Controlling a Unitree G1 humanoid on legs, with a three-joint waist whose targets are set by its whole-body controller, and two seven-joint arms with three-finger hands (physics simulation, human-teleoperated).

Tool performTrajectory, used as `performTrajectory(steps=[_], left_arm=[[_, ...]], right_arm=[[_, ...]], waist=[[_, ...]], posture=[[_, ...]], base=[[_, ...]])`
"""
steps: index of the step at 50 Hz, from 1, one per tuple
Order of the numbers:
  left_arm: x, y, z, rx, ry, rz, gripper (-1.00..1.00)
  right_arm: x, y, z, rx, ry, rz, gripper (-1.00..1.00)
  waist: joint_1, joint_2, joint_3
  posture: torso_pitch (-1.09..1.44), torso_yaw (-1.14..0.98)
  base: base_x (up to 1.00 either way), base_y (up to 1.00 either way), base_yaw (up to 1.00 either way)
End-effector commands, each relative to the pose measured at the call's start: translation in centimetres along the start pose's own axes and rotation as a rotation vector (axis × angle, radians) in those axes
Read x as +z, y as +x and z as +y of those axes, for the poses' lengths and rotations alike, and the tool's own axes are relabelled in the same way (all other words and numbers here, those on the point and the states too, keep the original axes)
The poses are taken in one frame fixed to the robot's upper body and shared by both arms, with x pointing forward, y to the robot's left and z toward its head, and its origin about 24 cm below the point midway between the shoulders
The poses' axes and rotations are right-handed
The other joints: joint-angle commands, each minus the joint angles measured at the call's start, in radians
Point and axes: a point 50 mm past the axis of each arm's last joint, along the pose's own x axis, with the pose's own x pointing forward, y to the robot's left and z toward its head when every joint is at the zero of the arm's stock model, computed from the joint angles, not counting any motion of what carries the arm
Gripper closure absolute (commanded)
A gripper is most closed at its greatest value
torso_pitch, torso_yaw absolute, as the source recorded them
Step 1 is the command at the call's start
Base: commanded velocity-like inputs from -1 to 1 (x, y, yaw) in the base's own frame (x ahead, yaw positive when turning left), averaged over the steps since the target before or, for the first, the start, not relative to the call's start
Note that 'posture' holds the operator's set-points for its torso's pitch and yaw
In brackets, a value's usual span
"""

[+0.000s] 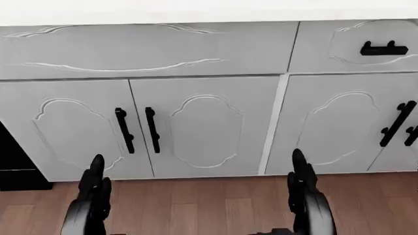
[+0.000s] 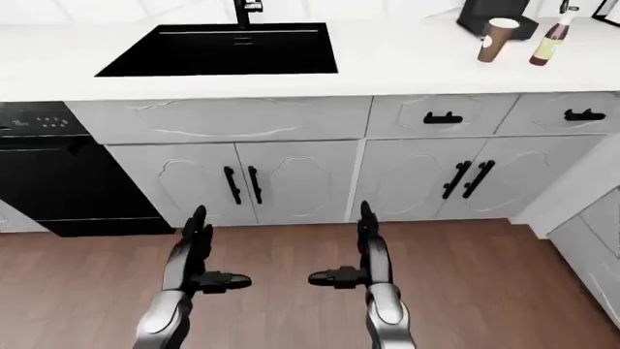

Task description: Move the drinks to the dining counter.

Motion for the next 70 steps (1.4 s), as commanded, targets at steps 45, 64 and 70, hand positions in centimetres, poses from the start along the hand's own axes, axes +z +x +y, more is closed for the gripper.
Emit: performTrajectory(steps=[45, 64, 70], left_arm=[[14.5, -1.3, -0.6, -0.059, -0.008, -0.352, -1.00], [15.8, -2.1, -0.6, -0.066, 0.008, -0.374, -1.00], [15.7, -2.2, -0.7, -0.077, -0.008, -0.366, -1.00]], right_arm=[[13.3, -0.4, 0.5, 0.063, -0.021, -0.327, -1.00], [14.5, -1.3, 0.1, 0.057, 0.002, -0.356, -1.00], [14.8, -1.7, 0.2, 0.075, 0.011, -0.362, -1.00]], waist=[[0.017, 0.010, -0.044], [0.044, -0.098, -0.083], [0.018, -0.025, -0.057]], posture=[[0.00, 0.00], [0.00, 0.00], [0.00, 0.00]], base=[[0.01, -0.23, 0.00], [0.15, -0.58, 0.00], [0.12, -0.65, 0.00]])
